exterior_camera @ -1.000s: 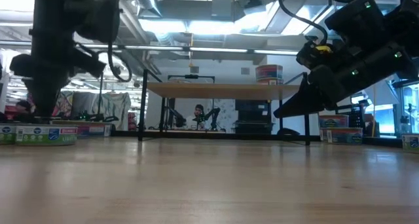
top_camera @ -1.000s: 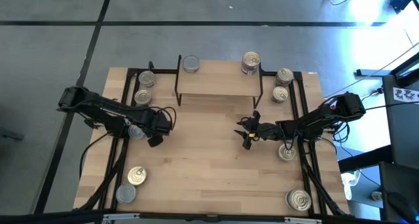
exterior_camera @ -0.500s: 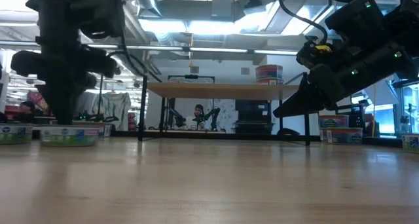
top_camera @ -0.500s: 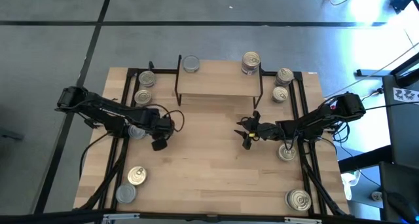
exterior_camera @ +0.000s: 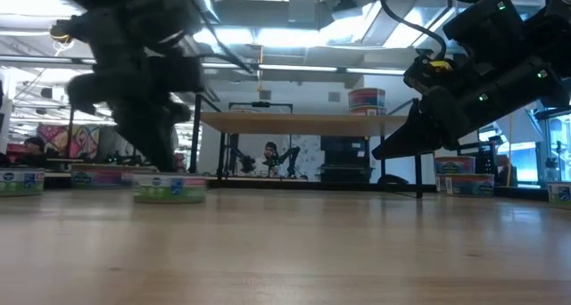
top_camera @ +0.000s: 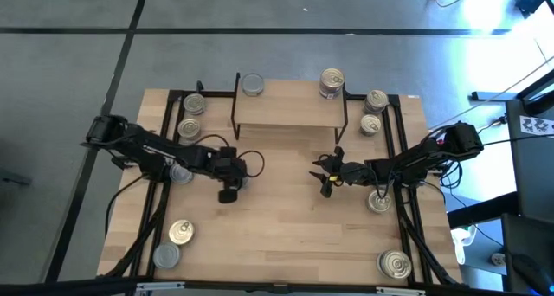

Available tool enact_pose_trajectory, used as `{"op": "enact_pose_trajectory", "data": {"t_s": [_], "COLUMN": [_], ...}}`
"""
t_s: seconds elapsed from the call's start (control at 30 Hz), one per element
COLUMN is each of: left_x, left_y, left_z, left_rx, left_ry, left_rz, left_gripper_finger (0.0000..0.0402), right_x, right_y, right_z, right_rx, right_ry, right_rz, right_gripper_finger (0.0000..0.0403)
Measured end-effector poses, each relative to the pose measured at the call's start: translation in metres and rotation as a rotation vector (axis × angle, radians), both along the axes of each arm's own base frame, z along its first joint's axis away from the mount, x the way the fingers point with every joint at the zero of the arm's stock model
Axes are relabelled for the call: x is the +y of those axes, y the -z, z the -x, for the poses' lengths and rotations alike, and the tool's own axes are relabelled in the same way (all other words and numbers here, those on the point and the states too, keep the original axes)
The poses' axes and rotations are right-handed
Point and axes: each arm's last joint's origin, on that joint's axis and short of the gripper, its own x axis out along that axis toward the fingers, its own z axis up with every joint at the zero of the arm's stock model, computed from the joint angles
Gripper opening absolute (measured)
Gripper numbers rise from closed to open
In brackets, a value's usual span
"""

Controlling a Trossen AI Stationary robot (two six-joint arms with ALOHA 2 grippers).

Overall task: Stack canned seafood by type on shelf
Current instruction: Stack the green white tuna can on top of the green white tuna can on the shelf

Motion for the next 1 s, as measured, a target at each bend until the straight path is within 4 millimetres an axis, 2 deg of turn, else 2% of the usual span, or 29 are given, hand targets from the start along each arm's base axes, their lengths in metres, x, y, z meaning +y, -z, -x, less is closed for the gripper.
{"op": "enact_pose_trajectory", "data": {"t_s": [0.33,0.63,0.83,1.0], "left_x": [-0.006,-0.01,-0.014,-0.019], "left_y": [0.011,0.023,0.018,0.01], "left_z": [-0.033,-0.069,-0.098,-0.112], "left_rx": [-0.236,-0.233,-0.302,-0.331], "left_ry": [0.067,0.13,0.146,0.195], "left_rz": [0.007,-0.033,-0.04,-0.068], "left_gripper_finger": [0.0019,0.0019,0.0019,0.0019], "right_x": [0.0,0.002,0.002,0.002], "right_y": [-0.002,-0.005,-0.005,-0.006], "right_z": [-0.001,-0.003,-0.003,-0.004], "right_rx": [-0.024,-0.058,-0.063,-0.072], "right_ry": [-0.006,-0.04,-0.04,-0.04], "right_rz": [-0.009,-0.032,-0.032,-0.034], "right_gripper_finger": [0.0182,0.0182,0.0182,0.0182]}}
